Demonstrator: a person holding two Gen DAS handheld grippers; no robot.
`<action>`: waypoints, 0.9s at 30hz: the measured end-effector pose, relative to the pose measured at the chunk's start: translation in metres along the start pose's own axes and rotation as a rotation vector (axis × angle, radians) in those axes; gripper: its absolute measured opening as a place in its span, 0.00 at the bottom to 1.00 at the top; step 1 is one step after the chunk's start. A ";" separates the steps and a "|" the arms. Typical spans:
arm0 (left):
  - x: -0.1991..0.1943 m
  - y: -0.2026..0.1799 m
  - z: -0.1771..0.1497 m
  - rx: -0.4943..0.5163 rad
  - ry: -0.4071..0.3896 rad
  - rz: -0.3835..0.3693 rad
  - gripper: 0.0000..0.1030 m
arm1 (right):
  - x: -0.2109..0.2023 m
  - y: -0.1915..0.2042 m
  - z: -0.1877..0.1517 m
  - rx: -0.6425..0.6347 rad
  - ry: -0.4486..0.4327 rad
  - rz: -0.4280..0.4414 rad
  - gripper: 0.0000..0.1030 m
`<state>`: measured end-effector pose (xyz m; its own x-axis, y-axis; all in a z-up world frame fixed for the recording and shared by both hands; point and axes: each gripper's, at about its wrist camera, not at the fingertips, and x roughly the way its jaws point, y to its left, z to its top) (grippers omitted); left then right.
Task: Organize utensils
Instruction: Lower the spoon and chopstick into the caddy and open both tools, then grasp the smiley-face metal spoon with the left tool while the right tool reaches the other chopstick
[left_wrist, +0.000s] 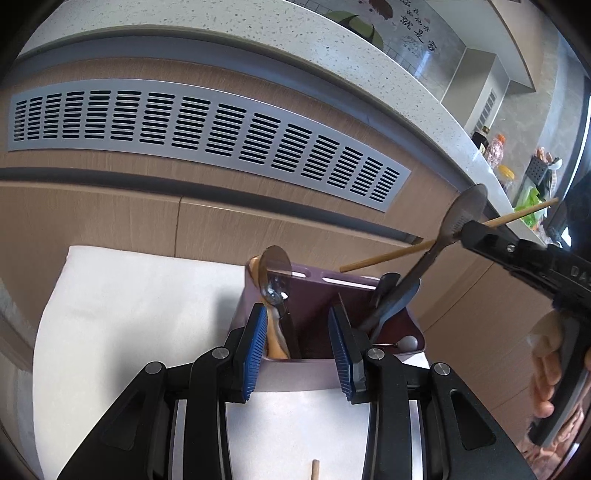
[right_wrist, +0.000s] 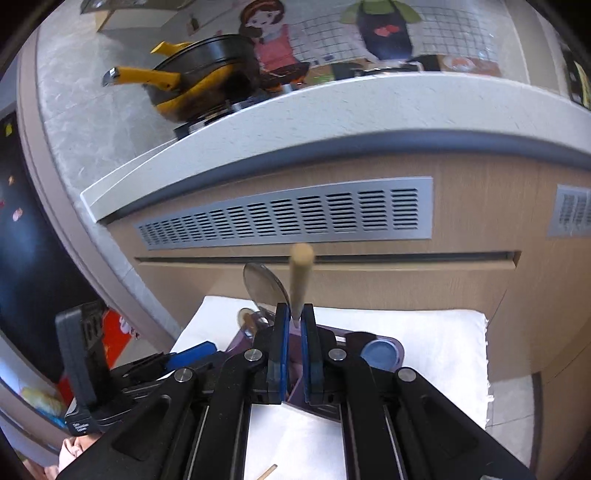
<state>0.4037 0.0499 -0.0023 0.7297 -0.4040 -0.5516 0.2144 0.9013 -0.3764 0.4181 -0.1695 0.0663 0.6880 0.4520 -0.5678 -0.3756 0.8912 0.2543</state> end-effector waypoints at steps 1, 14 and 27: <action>-0.001 0.002 0.000 -0.006 0.000 0.002 0.35 | 0.000 0.002 0.000 -0.008 0.004 -0.003 0.05; -0.015 0.013 -0.004 -0.029 -0.013 0.021 0.40 | 0.103 0.004 -0.027 0.012 0.315 -0.005 0.08; -0.064 0.014 -0.084 0.050 0.106 0.159 0.51 | 0.017 0.019 -0.100 -0.052 0.156 -0.126 0.66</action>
<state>0.3062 0.0756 -0.0348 0.6848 -0.2677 -0.6777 0.1356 0.9606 -0.2425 0.3605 -0.1485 -0.0170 0.6285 0.3224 -0.7078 -0.3272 0.9352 0.1354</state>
